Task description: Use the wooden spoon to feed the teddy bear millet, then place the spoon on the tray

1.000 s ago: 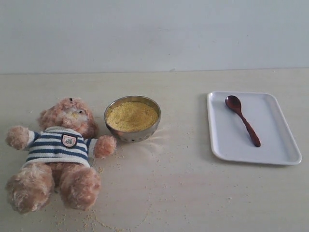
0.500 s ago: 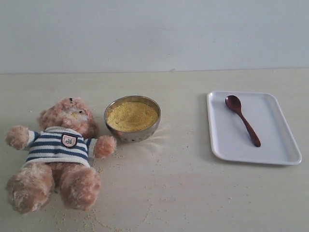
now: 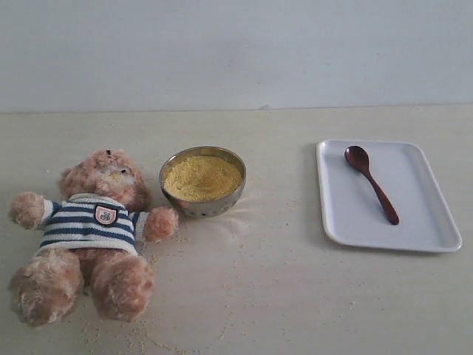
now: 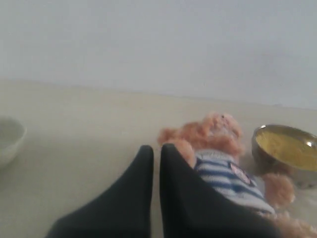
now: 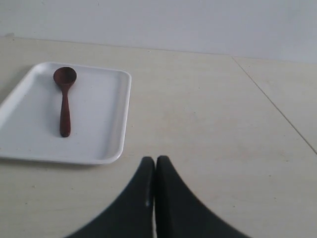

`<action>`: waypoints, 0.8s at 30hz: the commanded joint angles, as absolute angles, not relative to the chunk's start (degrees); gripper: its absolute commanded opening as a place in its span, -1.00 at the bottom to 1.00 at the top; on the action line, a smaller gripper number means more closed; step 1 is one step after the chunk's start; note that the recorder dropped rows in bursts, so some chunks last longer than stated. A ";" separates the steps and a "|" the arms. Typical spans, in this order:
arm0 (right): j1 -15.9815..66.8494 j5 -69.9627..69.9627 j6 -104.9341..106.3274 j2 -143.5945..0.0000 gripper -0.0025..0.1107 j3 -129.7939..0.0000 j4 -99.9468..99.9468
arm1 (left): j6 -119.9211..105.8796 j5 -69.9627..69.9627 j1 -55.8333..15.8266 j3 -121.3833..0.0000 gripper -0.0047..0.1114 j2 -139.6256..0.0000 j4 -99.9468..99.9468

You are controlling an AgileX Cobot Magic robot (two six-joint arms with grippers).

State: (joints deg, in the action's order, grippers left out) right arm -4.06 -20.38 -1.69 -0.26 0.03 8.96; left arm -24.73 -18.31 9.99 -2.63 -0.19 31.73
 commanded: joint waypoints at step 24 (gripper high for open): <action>-3.97 -19.54 -1.67 0.00 -0.96 0.00 9.31 | -2.85 -16.90 5.40 0.00 -0.83 0.00 5.28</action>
State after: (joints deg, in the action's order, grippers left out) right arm -4.06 -20.26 -1.69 -0.26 0.03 8.96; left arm -2.61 -17.75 5.66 -0.13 -0.19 5.34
